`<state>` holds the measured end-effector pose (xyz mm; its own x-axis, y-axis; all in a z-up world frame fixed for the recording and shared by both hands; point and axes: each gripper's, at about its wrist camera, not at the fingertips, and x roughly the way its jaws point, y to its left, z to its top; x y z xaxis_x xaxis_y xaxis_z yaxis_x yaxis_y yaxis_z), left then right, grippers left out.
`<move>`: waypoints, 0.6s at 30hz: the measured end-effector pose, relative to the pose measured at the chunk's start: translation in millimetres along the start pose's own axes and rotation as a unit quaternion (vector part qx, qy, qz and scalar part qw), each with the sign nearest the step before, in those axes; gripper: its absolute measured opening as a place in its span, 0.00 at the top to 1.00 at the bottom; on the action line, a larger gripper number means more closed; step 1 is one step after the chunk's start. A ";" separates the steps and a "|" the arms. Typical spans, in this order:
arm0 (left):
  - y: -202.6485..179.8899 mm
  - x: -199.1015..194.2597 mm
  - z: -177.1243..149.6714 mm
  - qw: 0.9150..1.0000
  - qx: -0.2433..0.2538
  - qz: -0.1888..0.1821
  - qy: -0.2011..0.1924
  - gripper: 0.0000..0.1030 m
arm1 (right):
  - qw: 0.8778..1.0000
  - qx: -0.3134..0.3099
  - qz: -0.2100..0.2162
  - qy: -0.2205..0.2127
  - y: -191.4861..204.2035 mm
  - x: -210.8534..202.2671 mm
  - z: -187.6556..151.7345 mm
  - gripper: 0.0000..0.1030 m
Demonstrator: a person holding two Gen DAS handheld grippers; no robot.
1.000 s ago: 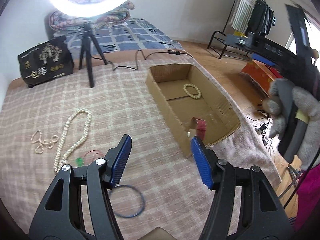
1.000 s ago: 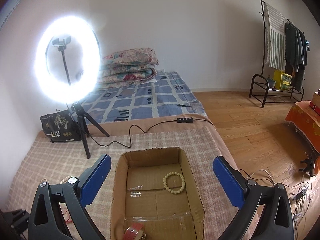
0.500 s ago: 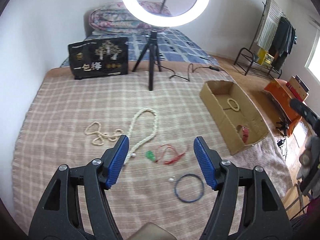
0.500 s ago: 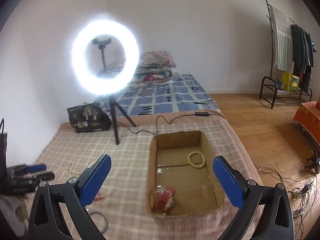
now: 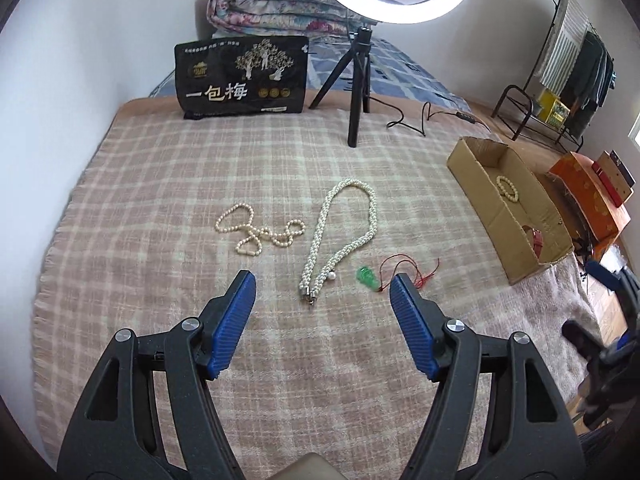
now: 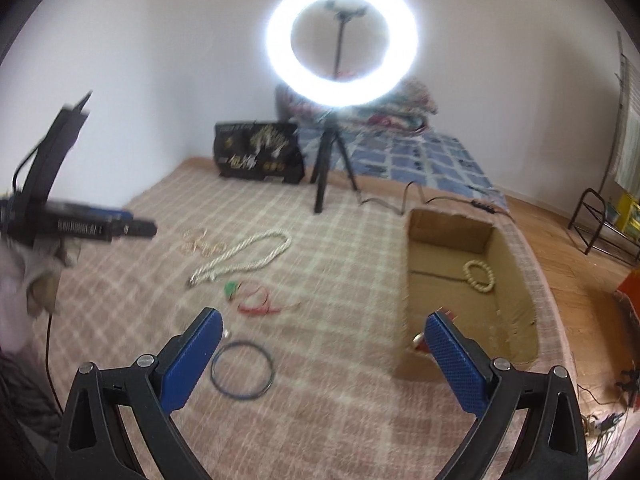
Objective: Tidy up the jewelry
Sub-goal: 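Grasp the twisted pearl necklace clasp with the left tool while the right tool grasps the blue bangle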
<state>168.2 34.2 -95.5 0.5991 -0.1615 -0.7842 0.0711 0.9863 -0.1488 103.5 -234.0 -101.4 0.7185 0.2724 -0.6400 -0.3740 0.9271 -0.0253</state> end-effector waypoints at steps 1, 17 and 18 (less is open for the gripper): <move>2.3 1.2 -1.0 1.000 -0.004 -0.001 0.003 0.31 | 1.000 -0.003 0.005 0.009 3.5 4.8 -3.8 0.04; 13.6 50.4 -13.8 0.998 -0.010 -0.019 0.066 0.44 | 0.989 0.027 0.055 0.131 3.5 69.1 -36.4 0.36; 15.8 53.6 -12.7 0.997 -0.015 -0.019 0.068 0.49 | 0.989 0.028 0.057 0.135 2.9 71.7 -37.2 0.37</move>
<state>191.3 40.8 -147.5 0.4825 -0.2030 -0.8520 0.0669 0.9785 -0.1953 132.1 -221.5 -175.9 0.4882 0.3039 -0.8181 -0.4047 0.9094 0.0963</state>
